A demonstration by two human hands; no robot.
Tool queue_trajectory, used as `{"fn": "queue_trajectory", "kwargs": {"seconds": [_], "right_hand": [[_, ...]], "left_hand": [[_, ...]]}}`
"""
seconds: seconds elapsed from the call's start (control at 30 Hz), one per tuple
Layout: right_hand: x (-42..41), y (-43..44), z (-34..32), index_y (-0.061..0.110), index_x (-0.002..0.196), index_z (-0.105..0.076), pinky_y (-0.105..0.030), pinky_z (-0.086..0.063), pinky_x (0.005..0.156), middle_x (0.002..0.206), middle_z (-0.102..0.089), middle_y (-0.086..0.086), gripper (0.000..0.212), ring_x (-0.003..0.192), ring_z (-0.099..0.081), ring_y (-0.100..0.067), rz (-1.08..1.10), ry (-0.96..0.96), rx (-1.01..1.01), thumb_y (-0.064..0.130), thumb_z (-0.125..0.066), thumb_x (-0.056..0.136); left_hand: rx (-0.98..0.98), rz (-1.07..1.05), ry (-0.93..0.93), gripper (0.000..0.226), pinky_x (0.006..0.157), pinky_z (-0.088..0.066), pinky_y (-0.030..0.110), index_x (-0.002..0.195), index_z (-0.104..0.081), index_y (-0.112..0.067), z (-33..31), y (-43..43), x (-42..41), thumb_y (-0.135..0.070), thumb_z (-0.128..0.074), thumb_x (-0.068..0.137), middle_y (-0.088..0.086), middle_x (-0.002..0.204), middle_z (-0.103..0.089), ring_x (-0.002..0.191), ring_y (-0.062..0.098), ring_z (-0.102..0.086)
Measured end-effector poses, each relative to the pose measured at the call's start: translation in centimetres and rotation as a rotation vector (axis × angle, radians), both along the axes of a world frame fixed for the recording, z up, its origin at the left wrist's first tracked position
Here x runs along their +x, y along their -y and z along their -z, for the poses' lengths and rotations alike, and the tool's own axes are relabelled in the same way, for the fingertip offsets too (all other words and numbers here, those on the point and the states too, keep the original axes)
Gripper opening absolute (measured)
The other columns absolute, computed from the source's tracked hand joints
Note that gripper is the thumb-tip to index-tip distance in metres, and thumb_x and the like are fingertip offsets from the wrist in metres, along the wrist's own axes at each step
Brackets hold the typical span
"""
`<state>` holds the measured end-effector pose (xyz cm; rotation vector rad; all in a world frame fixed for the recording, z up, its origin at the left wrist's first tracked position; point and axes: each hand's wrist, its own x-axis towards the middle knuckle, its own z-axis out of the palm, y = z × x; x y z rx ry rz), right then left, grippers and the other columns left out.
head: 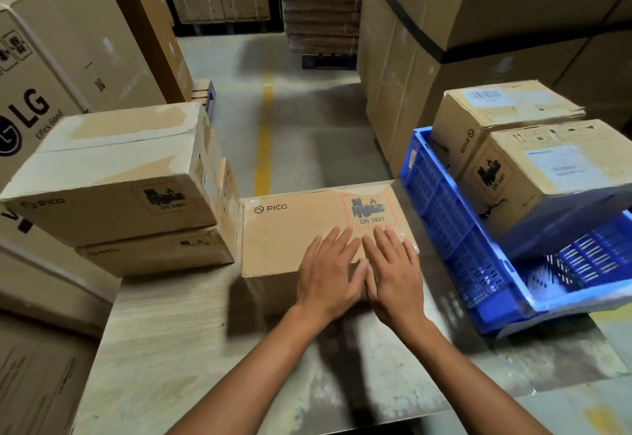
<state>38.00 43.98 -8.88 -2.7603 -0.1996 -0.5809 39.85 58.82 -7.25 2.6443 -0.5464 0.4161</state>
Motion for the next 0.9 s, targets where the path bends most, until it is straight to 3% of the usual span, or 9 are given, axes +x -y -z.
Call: {"fn": "queue_trajectory", "kwargs": {"seconds": [0.1,0.23,0.3,0.37,0.5,0.63,0.73,0.8,0.9], "right_hand": [[0.4,-0.5,-0.9,0.018,0.121,-0.067,-0.046,-0.036,0.105,0.136,-0.060,-0.007,0.041,0.129,-0.054,-0.027,0.041,-0.006,0.030,0.033,-0.040,0.095],[2.3,-0.4,-3.5,0.021,0.094,-0.060,-0.041,-0.038,0.077,0.104,-0.059,-0.001,0.023,0.094,-0.054,-0.026,0.113,-0.048,-0.096,0.039,-0.047,0.088],[4.0,-0.2,-4.8,0.020,0.100,-0.059,-0.042,-0.041,0.079,0.109,-0.057,-0.003,0.024,0.100,-0.052,-0.025,0.104,-0.163,-0.129,0.040,-0.047,0.091],[5.7,0.1,-5.5,0.021,0.114,-0.060,-0.043,-0.042,0.092,0.126,-0.055,-0.004,0.030,0.117,-0.050,-0.024,0.035,-0.247,-0.141,0.040,-0.046,0.096],[6.9,0.6,-5.8,0.019,0.144,-0.049,-0.042,-0.026,0.118,0.156,-0.041,-0.007,0.047,0.147,-0.033,-0.025,-0.084,-0.320,-0.089,0.037,-0.041,0.101],[8.2,1.1,-6.1,0.020,0.123,-0.057,-0.046,-0.042,0.097,0.129,-0.056,-0.005,0.044,0.122,-0.050,-0.026,-0.058,-0.282,-0.172,0.049,-0.045,0.093],[9.0,0.4,-6.3,0.024,0.114,-0.054,-0.046,-0.042,0.086,0.119,-0.053,-0.005,0.049,0.111,-0.047,-0.024,0.024,-0.265,-0.208,0.065,-0.040,0.091],[8.7,0.2,-5.7,0.025,0.118,-0.053,-0.048,-0.040,0.092,0.130,-0.049,-0.010,0.055,0.119,-0.043,-0.027,0.077,-0.254,-0.152,0.071,-0.039,0.091],[8.4,0.6,-5.1,0.025,0.141,-0.038,-0.056,-0.036,0.108,0.161,-0.017,-0.021,0.075,0.145,-0.023,-0.040,0.143,-0.370,-0.027,0.078,-0.039,0.088]], "left_hand": [[-0.016,-0.044,-0.041,0.044,0.106,-0.041,0.041,0.121,-0.067,-0.025,-0.7,0.2,0.4,-0.046,-0.041,0.092,-0.002,0.135,-0.062,0.128,0.019,-0.054],[0.052,-0.036,-0.071,0.042,0.090,-0.042,0.040,0.106,-0.069,-0.025,-2.5,0.8,2.0,-0.040,-0.032,0.092,-0.005,0.118,-0.064,0.109,0.020,-0.056],[0.062,-0.026,-0.135,0.050,0.098,-0.041,0.042,0.112,-0.067,-0.022,-3.3,1.1,3.4,-0.042,-0.025,0.093,0.000,0.128,-0.061,0.119,0.023,-0.053],[0.072,-0.032,-0.222,0.051,0.113,-0.031,0.046,0.130,-0.060,-0.021,-3.6,1.1,4.9,-0.042,-0.026,0.099,0.004,0.151,-0.046,0.140,0.024,-0.038],[0.090,-0.072,-0.292,0.051,0.122,-0.018,0.042,0.149,-0.041,-0.022,-2.8,1.0,6.1,-0.043,-0.033,0.104,0.003,0.163,-0.029,0.151,0.020,-0.022],[0.145,-0.018,-0.227,0.045,0.117,-0.027,0.040,0.143,-0.049,-0.019,-3.2,0.7,6.9,-0.037,-0.036,0.104,0.004,0.156,-0.041,0.143,0.022,-0.035],[0.046,0.057,-0.257,0.037,0.114,-0.030,0.037,0.134,-0.060,-0.017,-3.7,-1.3,7.4,-0.031,-0.042,0.104,0.004,0.147,-0.051,0.136,0.022,-0.043],[0.025,-0.067,-0.216,0.037,0.115,-0.029,0.038,0.130,-0.062,-0.016,-3.3,-2.4,7.2,-0.033,-0.045,0.103,0.007,0.145,-0.052,0.136,0.024,-0.044],[-0.026,-0.557,-0.192,0.044,0.119,-0.020,0.052,0.134,-0.058,-0.020,-3.3,-3.3,6.0,-0.043,-0.042,0.099,0.008,0.152,-0.042,0.144,0.026,-0.032]]}}
